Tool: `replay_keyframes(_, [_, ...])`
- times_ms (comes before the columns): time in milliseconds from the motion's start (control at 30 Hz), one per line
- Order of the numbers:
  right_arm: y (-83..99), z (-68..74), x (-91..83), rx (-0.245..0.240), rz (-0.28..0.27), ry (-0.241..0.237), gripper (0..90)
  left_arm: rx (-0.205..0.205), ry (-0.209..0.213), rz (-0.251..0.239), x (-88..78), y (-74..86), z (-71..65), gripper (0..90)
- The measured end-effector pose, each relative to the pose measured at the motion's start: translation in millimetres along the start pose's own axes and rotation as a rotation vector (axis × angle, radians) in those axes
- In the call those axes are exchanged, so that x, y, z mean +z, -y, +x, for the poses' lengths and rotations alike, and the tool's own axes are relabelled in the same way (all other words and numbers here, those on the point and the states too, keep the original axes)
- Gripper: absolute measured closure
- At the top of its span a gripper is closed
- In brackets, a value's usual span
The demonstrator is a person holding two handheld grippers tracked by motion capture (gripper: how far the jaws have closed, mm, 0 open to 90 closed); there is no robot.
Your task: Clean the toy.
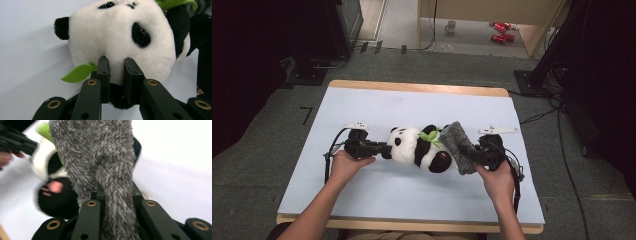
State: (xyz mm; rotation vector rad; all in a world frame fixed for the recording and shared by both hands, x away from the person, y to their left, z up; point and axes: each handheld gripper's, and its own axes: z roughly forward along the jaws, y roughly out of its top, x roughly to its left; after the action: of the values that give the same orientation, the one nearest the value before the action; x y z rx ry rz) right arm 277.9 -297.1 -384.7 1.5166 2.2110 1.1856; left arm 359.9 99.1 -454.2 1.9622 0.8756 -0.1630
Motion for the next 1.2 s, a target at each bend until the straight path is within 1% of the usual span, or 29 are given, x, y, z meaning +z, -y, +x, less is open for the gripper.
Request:
replay_keyframes(67, [-5.8, 7.6, -8.4, -0.014, -0.026, -0.017, 78.1, -0.001, -0.003, 0.004, -0.7, -0.1, -0.7, 78.0])
replay_keyframes(100, [-7.4, 10.8, -10.7, -0.012, -0.032, -0.024, 78.1, -0.003, -0.004, 0.005, -1.2, -0.1, -1.1, 78.5])
replay_keyframes(167, [-11.2, 20.5, -15.3, -0.034, -0.043, -0.050, 78.1, -0.014, -0.006, 0.016, -2.1, 0.0, -2.1, 80.4])
replay_keyframes(233, [-13.3, 30.5, -16.3, -0.054, -0.037, -0.065, 78.1, -0.009, -0.010, 0.021, -2.6, 0.5, -3.9, 81.3])
replay_keyframes(333, [-13.8, 44.1, -12.7, -0.075, -0.017, -0.093, 78.1, -0.004, -0.017, 0.020, -2.6, 1.1, -4.8, 81.9])
replay_keyframes(500, [-12.6, 65.4, -8.6, -0.109, 0.000, -0.132, 78.1, -0.011, -0.017, 0.010, -2.0, 1.3, -3.5, 82.0])
replay_keyframes(533, [-11.7, 68.7, -6.7, -0.118, 0.011, -0.137, 78.1, -0.013, -0.015, 0.007, -1.8, 1.3, -3.5, 82.1])
replay_keyframes(600, [-9.0, 72.9, -0.2, -0.130, 0.042, -0.129, 78.1, -0.010, -0.013, 0.007, -2.0, 1.3, -3.2, 82.1])
replay_keyframes(667, [-5.3, 73.1, 8.2, -0.146, 0.063, -0.109, 78.2, 0.001, -0.013, 0.010, -1.6, 1.8, -3.9, 82.0])
replay_keyframes(733, [-2.7, 71.6, 14.0, -0.144, 0.067, -0.104, 78.3, 0.020, -0.010, 0.007, -1.4, 2.2, -4.4, 81.5])
replay_keyframes(767, [-2.1, 70.8, 16.1, -0.155, 0.065, -0.091, 78.4, 0.030, -0.009, 0.002, -1.4, 2.6, -4.7, 80.9])
replay_keyframes(833, [-2.2, 69.4, 18.5, -0.155, 0.061, -0.079, 78.4, 0.053, -0.008, -0.004, -2.0, 3.1, -4.7, 77.0])
replay_keyframes(933, [-2.7, 67.6, 22.2, -0.182, 0.050, -0.053, 78.5, 0.081, 0.010, -0.017, -4.6, 3.7, -2.4, 65.2])
replay_keyframes(1000, [-3.1, 67.6, 24.3, -0.182, 0.050, -0.042, 78.5, 0.093, 0.032, -0.019, -6.2, 3.8, -0.1, 56.0])
replay_keyframes(1067, [-3.8, 66.4, 27.8, -0.201, 0.044, -0.029, 78.5, 0.128, 0.030, -0.001, -8.1, 4.0, 0.6, 47.1])
replay_keyframes(1100, [-4.1, 65.1, 29.0, -0.201, 0.040, -0.026, 78.5, 0.153, 0.044, 0.002, -9.6, 4.3, 0.3, 45.6])
replay_keyframes(1133, [-4.8, 63.1, 30.7, -0.191, 0.038, -0.030, 78.5, 0.173, 0.048, 0.001, -10.8, 4.5, -0.1, 43.1])
replay_keyframes(1167, [-5.3, 61.4, 31.6, -0.192, 0.034, -0.031, 78.5, 0.199, 0.051, -0.006, -12.4, 5.2, -0.4, 41.6])
replay_keyframes(1200, [-5.8, 59.4, 32.9, -0.186, 0.031, -0.038, 78.5, 0.215, 0.061, -0.013, -13.5, 5.9, -0.5, 40.0])
